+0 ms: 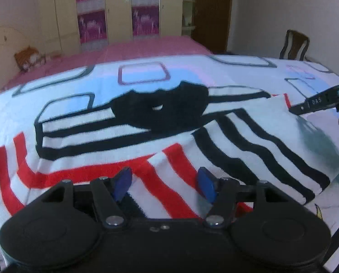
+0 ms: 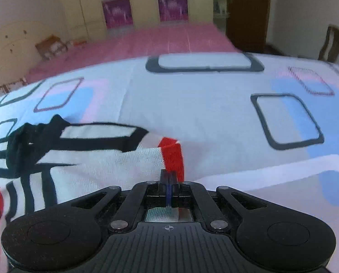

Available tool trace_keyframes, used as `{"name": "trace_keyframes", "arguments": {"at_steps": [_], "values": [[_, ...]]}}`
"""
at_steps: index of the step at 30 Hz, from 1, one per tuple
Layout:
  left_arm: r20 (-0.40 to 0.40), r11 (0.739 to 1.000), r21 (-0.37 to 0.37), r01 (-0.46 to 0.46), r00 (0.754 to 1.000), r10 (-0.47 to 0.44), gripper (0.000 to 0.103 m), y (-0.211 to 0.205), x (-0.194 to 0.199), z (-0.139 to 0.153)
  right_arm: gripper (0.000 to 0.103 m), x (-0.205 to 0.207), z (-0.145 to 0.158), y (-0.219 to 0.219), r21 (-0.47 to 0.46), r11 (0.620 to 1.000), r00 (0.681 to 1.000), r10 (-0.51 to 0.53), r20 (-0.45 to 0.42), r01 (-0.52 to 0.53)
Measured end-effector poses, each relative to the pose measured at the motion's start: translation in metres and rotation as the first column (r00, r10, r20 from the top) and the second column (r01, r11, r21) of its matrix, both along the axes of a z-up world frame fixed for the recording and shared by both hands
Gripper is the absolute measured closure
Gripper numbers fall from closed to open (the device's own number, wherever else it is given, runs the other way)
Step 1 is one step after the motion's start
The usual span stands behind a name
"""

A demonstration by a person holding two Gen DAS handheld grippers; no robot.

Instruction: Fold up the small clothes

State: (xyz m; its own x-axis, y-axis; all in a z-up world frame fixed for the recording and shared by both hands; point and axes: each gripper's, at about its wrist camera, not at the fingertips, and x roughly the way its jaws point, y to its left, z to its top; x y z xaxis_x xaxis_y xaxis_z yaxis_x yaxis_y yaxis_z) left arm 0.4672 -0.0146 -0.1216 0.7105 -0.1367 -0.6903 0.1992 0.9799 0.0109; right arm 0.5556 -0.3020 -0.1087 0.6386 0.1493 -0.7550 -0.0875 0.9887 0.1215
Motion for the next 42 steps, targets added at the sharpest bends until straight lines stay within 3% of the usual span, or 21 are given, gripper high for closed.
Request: {"name": "trace_keyframes", "arguments": {"at_steps": [2, 5, 8, 13, 15, 18, 19, 31, 33, 37, 40, 42], "values": [[0.013, 1.0, -0.017, -0.02, 1.0, 0.02, 0.044, 0.003, -0.003, 0.008, 0.103, -0.015, 0.006, 0.001, -0.012, 1.0, 1.0, 0.02, -0.004, -0.02], [0.101, 0.999, -0.034, 0.02, 0.995, -0.016, 0.041, 0.004, -0.023, 0.018, 0.103, -0.054, 0.015, 0.001, 0.01, 1.0, 0.999, 0.028, 0.019, -0.028], [0.011, 0.999, -0.027, 0.018, 1.0, -0.017, 0.041, 0.002, -0.025, 0.0, 0.103, -0.086, 0.004, 0.009, -0.015, 0.999, 0.999, 0.038, -0.015, -0.038], [0.053, 0.999, -0.032, -0.027, 0.998, 0.028, 0.044, 0.009, -0.04, 0.006, 0.103, -0.119, 0.014, 0.009, -0.057, 0.998, 1.0, 0.005, -0.001, -0.005], [0.054, 1.0, -0.011, -0.006, 0.998, 0.007, 0.043, 0.009, -0.044, 0.003, 0.103, -0.13, 0.021, 0.013, -0.013, 1.0, 0.999, 0.023, 0.029, -0.023], [0.04, 1.0, -0.012, 0.002, 0.999, -0.001, 0.041, 0.012, -0.043, -0.007, 0.103, -0.135, 0.007, 0.021, -0.024, 0.999, 0.999, 0.045, -0.029, -0.046], [0.038, 1.0, -0.015, 0.002, 0.999, -0.001, 0.04, 0.013, -0.041, -0.007, 0.103, -0.138, 0.005, 0.023, -0.031, 0.999, 0.999, 0.042, -0.005, -0.043], [0.03, 0.999, -0.032, -0.017, 0.999, 0.018, 0.041, 0.021, -0.044, -0.001, 0.103, -0.137, 0.008, 0.025, -0.036, 0.998, 0.999, 0.05, -0.005, -0.05], [0.054, 0.998, -0.038, -0.054, 0.997, 0.056, 0.042, 0.027, -0.046, 0.004, 0.103, -0.135, 0.014, 0.015, 0.021, 1.0, 1.0, 0.018, 0.019, -0.019], [0.073, 0.983, -0.07, -0.171, 0.982, 0.176, 0.041, 0.044, -0.047, 0.011, 0.103, -0.115, 0.022, -0.003, 0.05, 0.998, 0.998, -0.04, 0.058, 0.037], [0.03, 0.957, -0.065, -0.283, 0.958, 0.286, 0.041, 0.057, -0.041, 0.008, 0.103, -0.086, 0.023, -0.019, 0.096, 0.993, 0.993, -0.075, 0.089, 0.066], [-0.012, 0.949, -0.072, -0.307, 0.952, 0.307, 0.04, 0.063, -0.036, 0.005, 0.103, -0.063, 0.022, -0.03, 0.123, 0.988, 0.99, -0.106, 0.097, 0.094]]}}
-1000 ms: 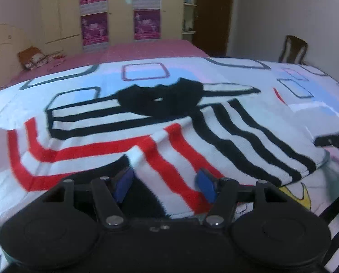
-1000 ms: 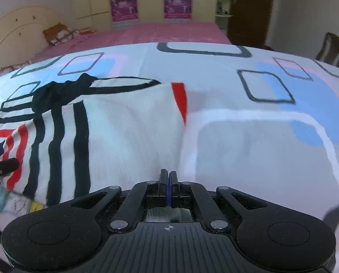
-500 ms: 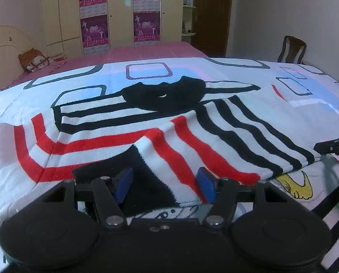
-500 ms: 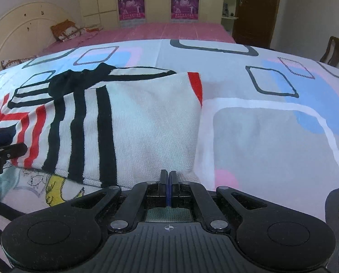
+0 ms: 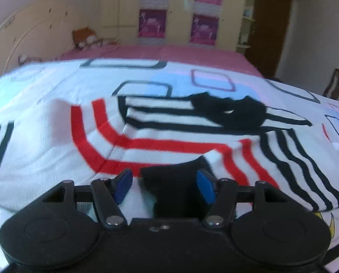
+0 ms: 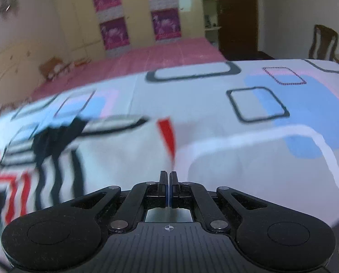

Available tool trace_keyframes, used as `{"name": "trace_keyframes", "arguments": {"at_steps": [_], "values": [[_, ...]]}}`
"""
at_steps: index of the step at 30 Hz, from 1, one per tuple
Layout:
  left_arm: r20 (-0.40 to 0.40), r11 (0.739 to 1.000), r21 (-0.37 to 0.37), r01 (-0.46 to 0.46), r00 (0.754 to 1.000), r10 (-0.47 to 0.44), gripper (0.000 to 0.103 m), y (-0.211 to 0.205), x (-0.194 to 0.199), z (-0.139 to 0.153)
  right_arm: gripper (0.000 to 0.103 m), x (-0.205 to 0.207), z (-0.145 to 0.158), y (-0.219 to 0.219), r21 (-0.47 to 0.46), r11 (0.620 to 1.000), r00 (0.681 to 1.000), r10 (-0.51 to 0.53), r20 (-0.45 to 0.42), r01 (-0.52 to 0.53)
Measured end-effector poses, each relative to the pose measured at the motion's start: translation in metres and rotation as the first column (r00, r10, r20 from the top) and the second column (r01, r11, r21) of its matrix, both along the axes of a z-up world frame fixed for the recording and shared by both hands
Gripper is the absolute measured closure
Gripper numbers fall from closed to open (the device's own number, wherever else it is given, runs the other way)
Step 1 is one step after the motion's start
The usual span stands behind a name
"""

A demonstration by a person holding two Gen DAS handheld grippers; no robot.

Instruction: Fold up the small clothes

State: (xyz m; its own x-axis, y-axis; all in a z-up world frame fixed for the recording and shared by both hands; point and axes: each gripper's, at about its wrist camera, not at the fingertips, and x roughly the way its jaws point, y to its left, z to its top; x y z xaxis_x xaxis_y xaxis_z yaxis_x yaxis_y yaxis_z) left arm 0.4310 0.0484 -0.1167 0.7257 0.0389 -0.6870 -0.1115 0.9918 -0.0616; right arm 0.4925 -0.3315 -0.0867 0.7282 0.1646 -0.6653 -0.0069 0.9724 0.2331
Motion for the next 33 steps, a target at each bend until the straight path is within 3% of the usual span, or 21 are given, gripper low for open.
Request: {"name": "trace_keyframes", "arguments": {"at_steps": [1, 2, 3, 4, 7, 8, 9, 12, 13, 14, 15, 17, 21, 23, 27, 30, 33], "values": [[-0.026, 1.0, 0.005, -0.001, 1.0, 0.001, 0.039, 0.001, 0.002, -0.003, 0.103, 0.01, -0.001, -0.005, 0.014, 1.0, 1.0, -0.007, 0.001, 0.007], [-0.025, 1.0, 0.009, -0.003, 1.0, 0.003, 0.038, 0.0, 0.003, -0.003, 0.084, 0.02, -0.002, -0.01, 0.029, 1.0, 1.0, -0.013, 0.004, 0.013], [-0.029, 1.0, 0.015, -0.005, 1.0, 0.005, 0.038, 0.0, 0.003, -0.003, 0.039, 0.029, -0.002, -0.013, 0.027, 0.999, 1.0, -0.024, 0.017, 0.024], [-0.032, 1.0, 0.021, -0.005, 0.999, 0.005, 0.038, -0.001, 0.003, -0.003, 0.031, 0.034, -0.002, -0.015, 0.022, 0.999, 0.999, -0.025, 0.048, 0.024], [-0.031, 1.0, 0.016, -0.021, 0.999, 0.022, 0.038, -0.001, 0.002, -0.002, 0.039, 0.049, -0.004, -0.018, 0.066, 0.997, 0.998, 0.035, 0.044, -0.038], [-0.029, 0.999, 0.017, -0.029, 0.999, 0.029, 0.038, -0.002, 0.002, -0.002, 0.057, 0.055, -0.006, -0.017, 0.067, 0.997, 0.999, 0.043, 0.029, -0.045], [-0.03, 0.999, 0.023, -0.032, 0.999, 0.033, 0.038, -0.002, 0.002, -0.002, 0.068, 0.061, -0.01, -0.019, 0.082, 0.996, 0.999, 0.043, 0.011, -0.044], [-0.041, 0.999, 0.041, -0.033, 0.999, 0.035, 0.037, -0.006, 0.004, -0.004, 0.069, 0.08, -0.024, -0.023, 0.167, 0.985, 0.998, 0.052, -0.042, -0.044], [-0.043, 0.999, 0.039, -0.034, 0.998, 0.036, 0.036, -0.006, 0.005, -0.004, 0.077, 0.083, -0.029, -0.023, 0.209, 0.975, 0.996, 0.083, -0.044, -0.072], [-0.045, 0.999, 0.036, -0.034, 0.998, 0.036, 0.036, -0.005, 0.007, -0.004, 0.096, 0.086, -0.033, -0.022, 0.202, 0.975, 0.994, 0.099, -0.051, -0.087], [-0.044, 0.999, 0.037, -0.035, 0.998, 0.037, 0.036, -0.004, 0.007, -0.005, 0.096, 0.087, -0.036, -0.023, 0.16, 0.985, 0.995, 0.079, -0.058, -0.069], [-0.041, 0.998, 0.049, -0.038, 0.998, 0.04, 0.035, -0.006, 0.007, -0.005, 0.096, 0.088, -0.042, -0.035, 0.229, 0.973, 0.998, 0.03, -0.059, -0.016], [-0.048, 0.997, 0.059, -0.045, 0.998, 0.048, 0.038, -0.007, 0.008, 0.0, 0.095, 0.079, -0.027, -0.017, 0.088, 0.996, 0.998, 0.023, -0.055, -0.018], [0.015, 0.995, 0.081, -0.05, 0.999, 0.049, 0.041, -0.012, 0.001, 0.01, 0.095, 0.068, -0.014, -0.01, 0.028, 1.0, 1.0, 0.006, -0.023, -0.005], [0.131, 0.997, 0.059, 0.049, 0.99, -0.056, 0.04, -0.03, -0.009, 0.02, 0.095, 0.042, -0.001, 0.02, -0.052, 0.981, 0.981, 0.191, 0.042, -0.189], [0.103, 0.986, 0.02, 0.168, 0.98, -0.169, 0.039, -0.049, 0.0, 0.01, 0.095, 0.031, -0.002, 0.053, -0.049, 0.944, 0.943, 0.329, 0.049, -0.327], [0.009, 0.979, 0.058, 0.195, 0.981, -0.196, 0.024, -0.061, 0.014, -0.008, 0.095, 0.025, -0.005, 0.091, -0.039, 0.91, 0.909, 0.415, 0.042, -0.414]]}}
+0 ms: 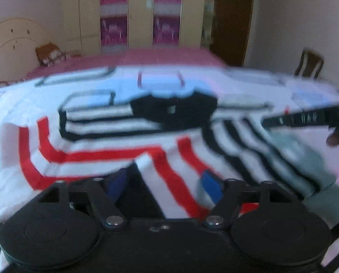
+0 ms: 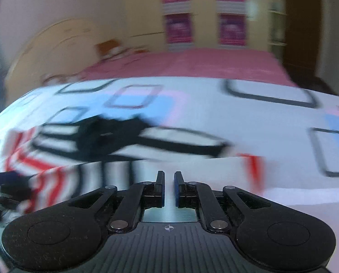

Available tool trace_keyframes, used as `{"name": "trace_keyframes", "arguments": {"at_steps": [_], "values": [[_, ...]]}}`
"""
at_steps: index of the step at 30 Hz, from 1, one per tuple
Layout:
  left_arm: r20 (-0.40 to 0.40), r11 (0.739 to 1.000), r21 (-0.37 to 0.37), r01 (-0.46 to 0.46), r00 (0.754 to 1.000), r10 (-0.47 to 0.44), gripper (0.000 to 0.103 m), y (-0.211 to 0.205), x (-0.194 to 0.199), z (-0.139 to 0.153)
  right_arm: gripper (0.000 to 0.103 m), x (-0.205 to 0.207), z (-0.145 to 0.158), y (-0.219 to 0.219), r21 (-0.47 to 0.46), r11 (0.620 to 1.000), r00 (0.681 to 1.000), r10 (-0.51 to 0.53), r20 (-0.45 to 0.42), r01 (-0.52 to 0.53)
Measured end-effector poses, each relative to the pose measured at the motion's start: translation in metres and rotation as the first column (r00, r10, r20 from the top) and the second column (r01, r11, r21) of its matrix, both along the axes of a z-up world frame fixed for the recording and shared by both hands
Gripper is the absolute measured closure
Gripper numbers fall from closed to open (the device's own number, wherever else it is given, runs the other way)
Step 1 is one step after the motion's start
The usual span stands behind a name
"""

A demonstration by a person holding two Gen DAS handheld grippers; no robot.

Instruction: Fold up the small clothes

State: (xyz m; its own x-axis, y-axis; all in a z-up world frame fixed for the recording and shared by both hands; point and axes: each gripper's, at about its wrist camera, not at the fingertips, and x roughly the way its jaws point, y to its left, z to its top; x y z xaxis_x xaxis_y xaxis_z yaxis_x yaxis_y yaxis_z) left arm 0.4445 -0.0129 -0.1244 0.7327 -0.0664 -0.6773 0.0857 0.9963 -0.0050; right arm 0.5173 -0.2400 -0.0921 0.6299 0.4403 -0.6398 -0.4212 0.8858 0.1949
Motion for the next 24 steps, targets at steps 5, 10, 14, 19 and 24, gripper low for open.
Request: {"name": "trace_keyframes", "arguments": {"at_steps": [5, 10, 14, 19, 24], "values": [[0.002, 0.999, -0.032, -0.001, 1.0, 0.001, 0.023, 0.016, -0.003, -0.002, 0.096, 0.013, -0.018, 0.018, -0.054, 0.992, 0.992, -0.117, -0.046, 0.114], [0.038, 0.99, -0.119, -0.074, 0.996, 0.079, 0.018, 0.06, -0.021, 0.012, 0.029, -0.015, -0.006, 0.029, -0.077, 0.99, 0.992, -0.121, -0.025, 0.118], [0.078, 0.958, -0.183, -0.221, 0.968, 0.238, 0.021, 0.128, -0.057, 0.024, 0.029, -0.042, -0.003, 0.039, -0.047, 0.994, 0.995, -0.102, -0.017, 0.102], [0.065, 0.842, -0.244, -0.482, 0.858, 0.51, 0.032, 0.239, -0.099, 0.024, 0.048, -0.057, -0.002, 0.064, 0.016, 0.993, 0.991, -0.114, -0.067, 0.116], [0.009, 0.696, -0.331, -0.637, 0.736, 0.677, 0.034, 0.324, -0.119, 0.016, 0.053, -0.063, -0.002, 0.109, 0.022, 0.996, 0.994, -0.082, -0.068, 0.083]]}}
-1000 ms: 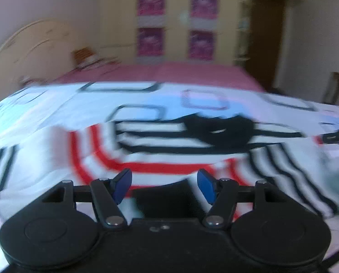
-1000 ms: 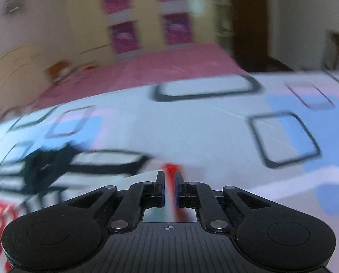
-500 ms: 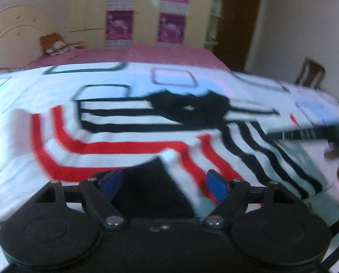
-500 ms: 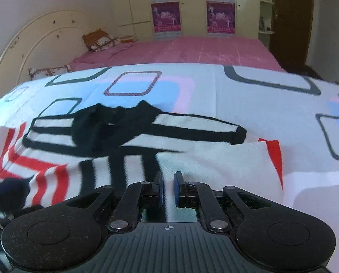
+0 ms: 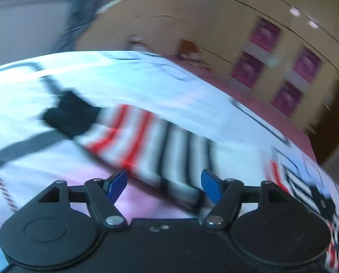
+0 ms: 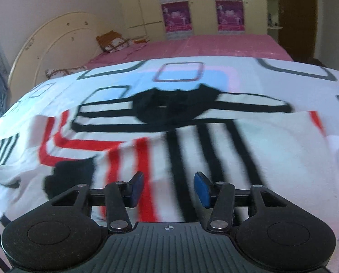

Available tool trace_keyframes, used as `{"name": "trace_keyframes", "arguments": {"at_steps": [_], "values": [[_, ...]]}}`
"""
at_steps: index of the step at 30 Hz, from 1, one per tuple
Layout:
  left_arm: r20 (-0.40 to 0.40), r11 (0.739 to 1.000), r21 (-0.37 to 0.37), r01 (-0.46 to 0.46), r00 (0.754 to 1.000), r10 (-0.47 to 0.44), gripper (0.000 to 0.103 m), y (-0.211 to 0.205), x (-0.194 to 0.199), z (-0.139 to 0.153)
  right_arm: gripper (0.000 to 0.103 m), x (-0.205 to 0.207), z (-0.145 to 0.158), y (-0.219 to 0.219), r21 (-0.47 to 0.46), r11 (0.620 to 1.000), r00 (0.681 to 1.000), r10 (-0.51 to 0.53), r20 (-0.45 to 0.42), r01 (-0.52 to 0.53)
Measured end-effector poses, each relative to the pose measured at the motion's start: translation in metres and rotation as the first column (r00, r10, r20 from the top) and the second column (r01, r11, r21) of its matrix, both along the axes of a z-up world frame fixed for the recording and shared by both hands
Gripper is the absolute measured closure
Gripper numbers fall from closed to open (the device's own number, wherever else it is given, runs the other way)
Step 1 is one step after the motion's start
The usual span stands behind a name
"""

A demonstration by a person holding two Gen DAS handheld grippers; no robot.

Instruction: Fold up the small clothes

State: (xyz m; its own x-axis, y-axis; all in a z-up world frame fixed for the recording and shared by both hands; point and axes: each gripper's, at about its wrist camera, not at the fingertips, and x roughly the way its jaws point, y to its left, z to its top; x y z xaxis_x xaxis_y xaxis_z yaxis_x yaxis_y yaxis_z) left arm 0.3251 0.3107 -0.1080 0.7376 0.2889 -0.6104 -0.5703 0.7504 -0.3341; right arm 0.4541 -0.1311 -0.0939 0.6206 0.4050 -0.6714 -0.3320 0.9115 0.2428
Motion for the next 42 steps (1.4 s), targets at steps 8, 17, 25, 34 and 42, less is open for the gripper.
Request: {"name": "trace_keyframes", "arguments": {"at_steps": [8, 17, 25, 34, 42], "values": [[0.09, 0.982, -0.171, -0.085, 0.991, 0.101, 0.045, 0.08, -0.008, -0.015, 0.053, 0.004, 0.005, 0.054, -0.032, 0.999, 1.0, 0.026, 0.012, -0.026], [0.136, 0.995, -0.1, 0.004, 0.991, 0.01, 0.098, 0.073, 0.009, -0.001, 0.053, 0.016, 0.006, 0.04, -0.043, 0.997, 0.998, -0.068, -0.013, 0.067], [0.165, 0.927, 0.046, 0.373, 0.912, -0.376, 0.098, -0.059, 0.071, 0.041, 0.053, 0.015, 0.016, 0.007, 0.002, 0.99, 0.99, -0.141, 0.002, 0.141], [0.071, 0.75, 0.127, 0.649, 0.748, -0.659, 0.098, -0.212, 0.12, 0.037, 0.053, 0.004, 0.024, -0.057, 0.05, 0.973, 0.974, -0.226, -0.001, 0.226], [-0.062, 0.607, 0.105, 0.788, 0.614, -0.787, 0.097, -0.309, 0.142, 0.0, 0.053, -0.009, 0.022, -0.111, 0.073, 0.953, 0.955, -0.294, -0.033, 0.295]]}}
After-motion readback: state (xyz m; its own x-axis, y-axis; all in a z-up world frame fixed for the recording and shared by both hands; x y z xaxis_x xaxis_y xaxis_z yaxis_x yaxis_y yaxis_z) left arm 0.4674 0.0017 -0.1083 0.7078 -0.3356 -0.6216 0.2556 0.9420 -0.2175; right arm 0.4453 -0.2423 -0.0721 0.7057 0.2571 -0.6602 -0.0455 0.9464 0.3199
